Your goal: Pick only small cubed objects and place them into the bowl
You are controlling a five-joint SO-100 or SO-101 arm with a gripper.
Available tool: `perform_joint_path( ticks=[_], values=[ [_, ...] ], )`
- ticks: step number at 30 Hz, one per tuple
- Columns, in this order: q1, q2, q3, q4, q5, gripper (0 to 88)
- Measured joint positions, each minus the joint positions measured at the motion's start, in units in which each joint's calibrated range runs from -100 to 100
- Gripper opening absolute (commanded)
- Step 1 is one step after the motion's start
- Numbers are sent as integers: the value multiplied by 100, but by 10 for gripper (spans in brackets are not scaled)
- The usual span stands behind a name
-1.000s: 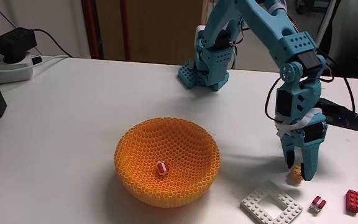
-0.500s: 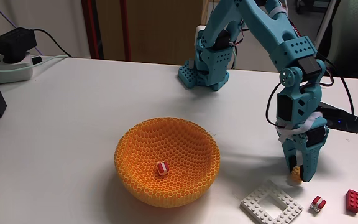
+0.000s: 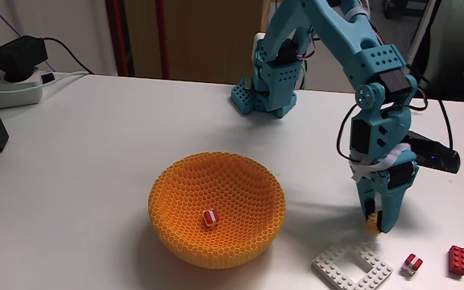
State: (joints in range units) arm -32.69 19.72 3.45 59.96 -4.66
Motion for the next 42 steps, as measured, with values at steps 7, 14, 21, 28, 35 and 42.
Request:
perform_joint_path(
  ticks=[7, 14, 21, 28, 35, 42],
  values=[
    [1161, -2518, 512, 666, 151, 67],
    [3375, -3974, 1438, 455, 625, 164],
    [4081, -3965, 2020, 244, 459, 383],
    [3453, -3974, 1803, 688, 332, 322],
    [928, -3748, 1507, 799, 200, 206],
    [-329, -1761, 335, 344, -68, 164]
  ],
)
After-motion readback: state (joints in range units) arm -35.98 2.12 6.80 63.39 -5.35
